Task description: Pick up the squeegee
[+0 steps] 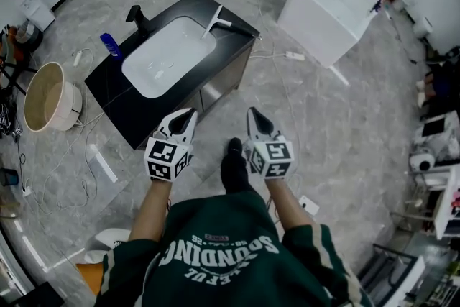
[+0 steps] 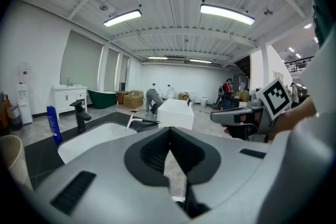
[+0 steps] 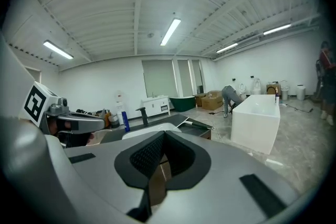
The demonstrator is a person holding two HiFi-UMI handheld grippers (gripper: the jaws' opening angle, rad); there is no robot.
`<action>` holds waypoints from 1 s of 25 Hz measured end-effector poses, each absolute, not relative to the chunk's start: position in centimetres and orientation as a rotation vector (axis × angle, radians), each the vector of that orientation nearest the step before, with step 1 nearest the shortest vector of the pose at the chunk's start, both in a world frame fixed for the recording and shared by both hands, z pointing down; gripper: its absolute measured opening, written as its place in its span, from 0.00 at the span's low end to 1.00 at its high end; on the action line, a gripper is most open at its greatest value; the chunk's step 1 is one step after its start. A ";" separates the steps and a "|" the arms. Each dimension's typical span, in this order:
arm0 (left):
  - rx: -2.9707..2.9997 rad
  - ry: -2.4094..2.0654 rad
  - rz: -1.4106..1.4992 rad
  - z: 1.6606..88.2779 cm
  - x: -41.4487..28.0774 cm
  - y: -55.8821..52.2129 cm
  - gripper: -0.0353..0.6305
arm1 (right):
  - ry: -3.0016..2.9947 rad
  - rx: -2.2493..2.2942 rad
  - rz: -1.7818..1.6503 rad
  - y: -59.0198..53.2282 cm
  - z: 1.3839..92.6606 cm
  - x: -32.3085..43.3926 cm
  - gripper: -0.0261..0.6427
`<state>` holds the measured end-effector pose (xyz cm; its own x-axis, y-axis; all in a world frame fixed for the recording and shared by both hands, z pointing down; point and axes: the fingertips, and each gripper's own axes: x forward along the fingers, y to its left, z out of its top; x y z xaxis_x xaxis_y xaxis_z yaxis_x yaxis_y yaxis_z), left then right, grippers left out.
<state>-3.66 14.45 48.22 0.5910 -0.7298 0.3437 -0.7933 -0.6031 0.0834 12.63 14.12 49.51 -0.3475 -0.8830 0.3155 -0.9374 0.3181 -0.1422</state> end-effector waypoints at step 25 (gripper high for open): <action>2.437 -1.448 0.393 47.0 2.8 -11.0 0.06 | -2.522 1.360 0.419 -14.6 48.2 16.7 0.04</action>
<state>2.76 -10.97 46.99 0.4607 -0.8070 0.3694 -0.8830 -0.4588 0.0989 16.71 -14.64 48.22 -0.5355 -0.7707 0.3453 -0.8410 0.5240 -0.1345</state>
